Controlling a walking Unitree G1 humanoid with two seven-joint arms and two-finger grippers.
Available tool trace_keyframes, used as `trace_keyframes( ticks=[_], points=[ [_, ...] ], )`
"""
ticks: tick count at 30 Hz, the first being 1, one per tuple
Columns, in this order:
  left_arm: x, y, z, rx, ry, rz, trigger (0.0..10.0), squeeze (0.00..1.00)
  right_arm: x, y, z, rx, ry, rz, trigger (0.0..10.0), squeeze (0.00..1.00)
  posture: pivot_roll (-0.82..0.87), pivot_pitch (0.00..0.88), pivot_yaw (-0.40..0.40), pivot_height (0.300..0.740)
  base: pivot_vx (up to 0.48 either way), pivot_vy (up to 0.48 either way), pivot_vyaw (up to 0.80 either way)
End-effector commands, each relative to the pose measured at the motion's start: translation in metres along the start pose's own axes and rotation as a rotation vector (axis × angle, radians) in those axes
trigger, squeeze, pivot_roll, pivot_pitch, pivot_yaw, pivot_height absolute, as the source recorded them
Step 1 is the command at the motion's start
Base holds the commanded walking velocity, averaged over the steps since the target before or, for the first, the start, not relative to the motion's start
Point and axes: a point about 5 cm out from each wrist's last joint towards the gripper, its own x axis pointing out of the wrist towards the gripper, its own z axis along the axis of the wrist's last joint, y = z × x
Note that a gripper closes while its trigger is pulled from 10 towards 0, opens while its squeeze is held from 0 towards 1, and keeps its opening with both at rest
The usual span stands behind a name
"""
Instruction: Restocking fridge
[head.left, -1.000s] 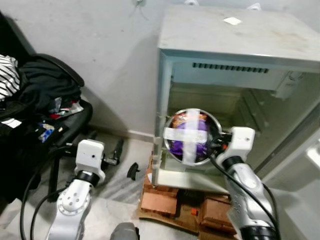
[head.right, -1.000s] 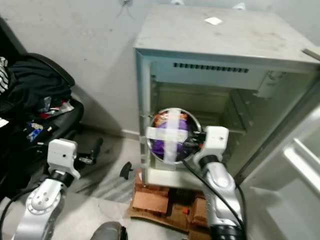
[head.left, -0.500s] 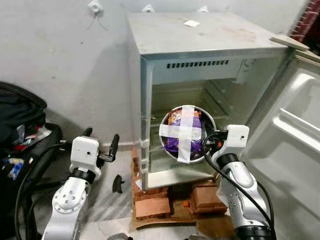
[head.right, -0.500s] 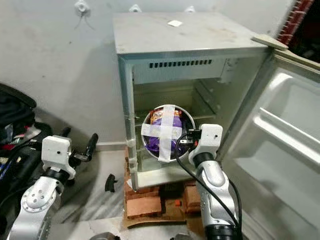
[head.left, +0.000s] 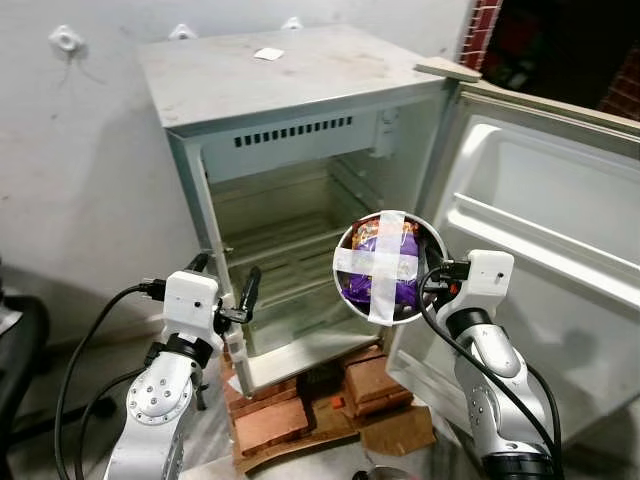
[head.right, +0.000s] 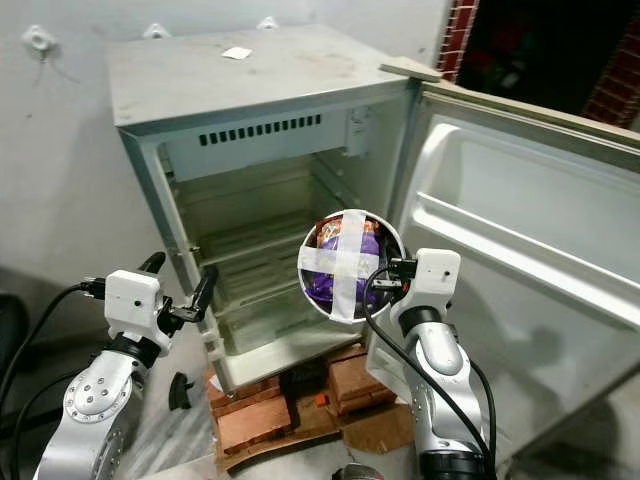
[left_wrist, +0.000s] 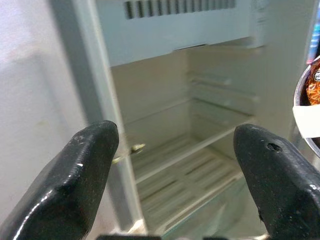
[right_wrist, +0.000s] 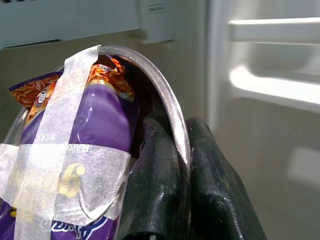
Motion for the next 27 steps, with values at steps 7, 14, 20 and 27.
trace_keyframes(
  ticks=[7, 14, 20, 27],
  points=[
    [-0.0015, 0.0061, 0.0002, 0.002, 0.021, 0.053, 10.0, 0.00, 0.0027, 0.0124, 0.0116, -0.020, -0.044, 0.094, 10.0, 0.00, 0.07, 0.000, -0.019, 0.740, 0.000, 0.000, 0.40],
    [-0.0065, 0.0062, -0.0045, -0.026, 0.048, 0.062, 10.0, 0.00, 0.0013, 0.0098, 0.0073, -0.008, -0.018, 0.078, 10.0, 0.00, 0.07, 0.000, -0.022, 0.740, 0.051, 0.000, 0.57],
    [-0.0057, 0.0045, -0.0039, -0.031, 0.045, 0.058, 10.0, 0.00, 0.0020, 0.0081, 0.0072, -0.010, -0.014, 0.074, 10.0, 0.00, 0.06, 0.000, -0.023, 0.740, 0.405, 0.000, 0.00],
    [-0.0076, 0.0019, -0.0039, -0.040, 0.049, 0.054, 10.0, 0.00, 0.0021, 0.0066, 0.0072, -0.014, -0.005, 0.074, 10.0, 0.00, 0.06, 0.000, -0.024, 0.740, 0.399, 0.000, 0.00]
  ],
)
